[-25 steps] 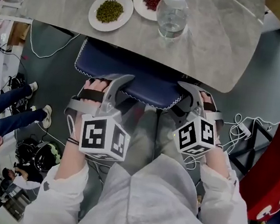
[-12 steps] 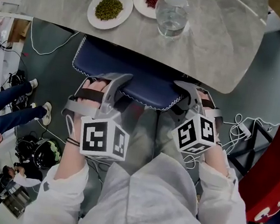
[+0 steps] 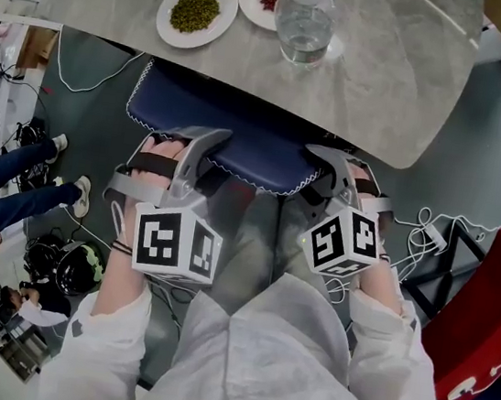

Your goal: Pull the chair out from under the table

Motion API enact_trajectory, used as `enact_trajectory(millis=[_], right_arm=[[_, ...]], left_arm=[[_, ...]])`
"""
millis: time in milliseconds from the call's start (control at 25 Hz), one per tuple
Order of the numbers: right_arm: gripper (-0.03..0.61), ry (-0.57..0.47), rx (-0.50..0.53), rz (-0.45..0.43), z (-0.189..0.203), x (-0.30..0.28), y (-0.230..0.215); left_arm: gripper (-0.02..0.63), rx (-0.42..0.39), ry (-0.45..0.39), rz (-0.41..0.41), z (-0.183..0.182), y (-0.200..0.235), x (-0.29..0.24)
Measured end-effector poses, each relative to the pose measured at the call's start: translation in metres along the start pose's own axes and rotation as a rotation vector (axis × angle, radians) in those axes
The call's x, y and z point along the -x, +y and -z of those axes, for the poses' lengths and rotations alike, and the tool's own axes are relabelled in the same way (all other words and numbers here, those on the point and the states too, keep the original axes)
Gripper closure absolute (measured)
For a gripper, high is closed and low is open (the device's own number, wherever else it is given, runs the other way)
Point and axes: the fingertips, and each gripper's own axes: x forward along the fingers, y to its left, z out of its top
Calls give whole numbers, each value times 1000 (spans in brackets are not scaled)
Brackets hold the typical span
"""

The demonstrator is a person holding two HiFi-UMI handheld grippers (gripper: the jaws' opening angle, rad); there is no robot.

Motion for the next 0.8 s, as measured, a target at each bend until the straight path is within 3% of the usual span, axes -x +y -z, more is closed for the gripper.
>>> enact_trajectory(millis=[200, 360, 800], right_arm=[[350, 4, 10, -2, 0, -1, 2], [360, 7, 27, -38, -5, -2, 12], [368, 4, 45, -48, -12, -6, 52]], left_arm=[[434, -16, 32, 6, 1, -2, 0], [440, 2, 54, -35, 7, -4, 4], [440, 53, 111, -22, 27, -35, 20]])
